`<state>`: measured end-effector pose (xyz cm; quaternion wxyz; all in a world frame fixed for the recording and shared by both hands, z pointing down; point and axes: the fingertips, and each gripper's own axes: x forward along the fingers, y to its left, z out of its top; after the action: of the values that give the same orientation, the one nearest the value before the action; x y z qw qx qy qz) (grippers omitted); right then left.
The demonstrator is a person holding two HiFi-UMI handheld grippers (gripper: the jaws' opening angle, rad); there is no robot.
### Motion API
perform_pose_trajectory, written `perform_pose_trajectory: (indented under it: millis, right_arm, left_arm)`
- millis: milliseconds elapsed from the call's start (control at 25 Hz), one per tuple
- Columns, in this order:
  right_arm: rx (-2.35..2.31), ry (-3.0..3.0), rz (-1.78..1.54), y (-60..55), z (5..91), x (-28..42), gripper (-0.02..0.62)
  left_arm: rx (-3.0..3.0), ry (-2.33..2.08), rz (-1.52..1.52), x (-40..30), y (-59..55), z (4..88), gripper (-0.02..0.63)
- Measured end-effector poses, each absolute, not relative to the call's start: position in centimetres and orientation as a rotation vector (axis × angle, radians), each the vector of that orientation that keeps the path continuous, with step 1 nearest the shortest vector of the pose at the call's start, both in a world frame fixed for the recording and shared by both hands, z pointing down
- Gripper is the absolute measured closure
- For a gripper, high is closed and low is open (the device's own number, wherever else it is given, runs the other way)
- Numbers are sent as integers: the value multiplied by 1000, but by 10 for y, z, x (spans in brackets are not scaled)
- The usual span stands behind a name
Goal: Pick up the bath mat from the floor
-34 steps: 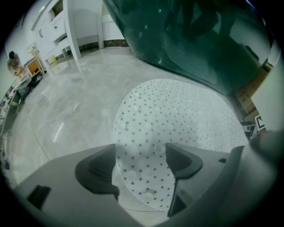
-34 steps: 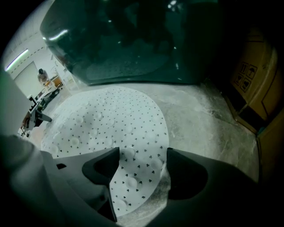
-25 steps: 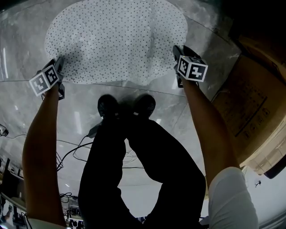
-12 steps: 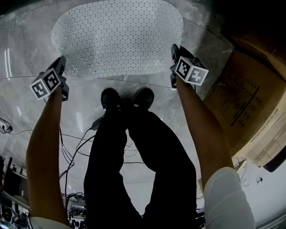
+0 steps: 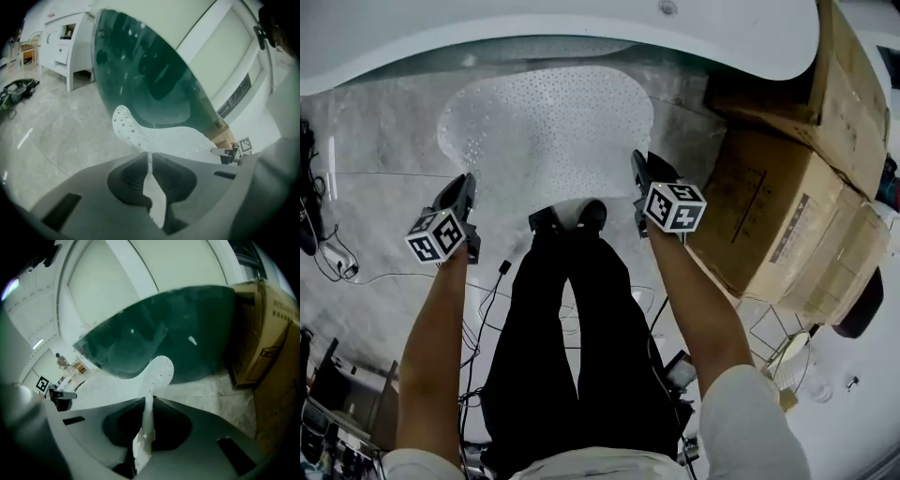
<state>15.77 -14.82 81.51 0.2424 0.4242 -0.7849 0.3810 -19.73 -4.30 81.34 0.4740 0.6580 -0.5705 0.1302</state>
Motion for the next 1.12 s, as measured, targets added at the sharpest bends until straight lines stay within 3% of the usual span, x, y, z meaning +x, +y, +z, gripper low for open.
perform_pose_trajectory:
  millis: [360, 720, 960, 1120]
  right_arm:
    - [1159, -2390, 929, -125, 493, 171, 548]
    - [1219, -2772, 559, -149, 195, 191, 548]
    - [1276, -2893, 266, -130, 68, 229, 548]
    - [1359, -2941, 144, -119, 24, 236, 548]
  left_arm:
    - [1900, -1427, 187, -201, -24, 482, 575]
    - [2251, -1431, -61, -189, -62, 206, 575]
    - [2476, -1500, -121, -153, -62, 66, 575]
    - [2604, -1561, -80, -138, -63, 15, 575]
